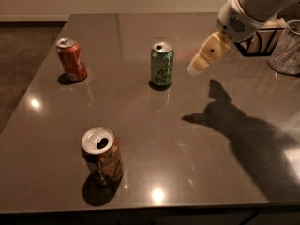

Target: Move green can near orange can

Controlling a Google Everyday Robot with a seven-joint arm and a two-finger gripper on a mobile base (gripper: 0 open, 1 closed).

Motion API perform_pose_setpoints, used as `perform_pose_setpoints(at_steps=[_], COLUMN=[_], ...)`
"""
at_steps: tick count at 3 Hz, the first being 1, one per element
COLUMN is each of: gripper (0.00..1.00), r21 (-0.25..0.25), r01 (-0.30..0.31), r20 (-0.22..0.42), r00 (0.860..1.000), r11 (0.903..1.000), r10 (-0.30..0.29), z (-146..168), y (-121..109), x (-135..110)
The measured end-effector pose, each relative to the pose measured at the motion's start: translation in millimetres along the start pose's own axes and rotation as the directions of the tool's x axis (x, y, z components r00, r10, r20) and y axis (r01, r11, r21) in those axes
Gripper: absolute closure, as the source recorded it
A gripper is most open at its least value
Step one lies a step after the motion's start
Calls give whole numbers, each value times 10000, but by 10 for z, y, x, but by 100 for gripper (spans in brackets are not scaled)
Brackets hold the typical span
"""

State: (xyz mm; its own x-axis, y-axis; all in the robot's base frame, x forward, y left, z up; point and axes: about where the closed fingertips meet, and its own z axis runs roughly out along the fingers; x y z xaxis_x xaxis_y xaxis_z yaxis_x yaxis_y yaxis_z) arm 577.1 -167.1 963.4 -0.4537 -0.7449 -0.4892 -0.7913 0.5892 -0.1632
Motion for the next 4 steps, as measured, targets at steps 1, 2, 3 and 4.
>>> perform_pose_setpoints(at_steps=[1,2,3,4], gripper=[0,0,0,0], r21=[-362,-881,-1272,-1563], r01=[-273,-241,-148,-37], r20=[971,1627,1939,1976], r00=[9948,9859,9802,9797], r11=[9990,9958,9918,9877], r10=[307,383,395,350], z=[234,430,631,806], y=[54,174,241,309], x=[-389,-689,-853,-916])
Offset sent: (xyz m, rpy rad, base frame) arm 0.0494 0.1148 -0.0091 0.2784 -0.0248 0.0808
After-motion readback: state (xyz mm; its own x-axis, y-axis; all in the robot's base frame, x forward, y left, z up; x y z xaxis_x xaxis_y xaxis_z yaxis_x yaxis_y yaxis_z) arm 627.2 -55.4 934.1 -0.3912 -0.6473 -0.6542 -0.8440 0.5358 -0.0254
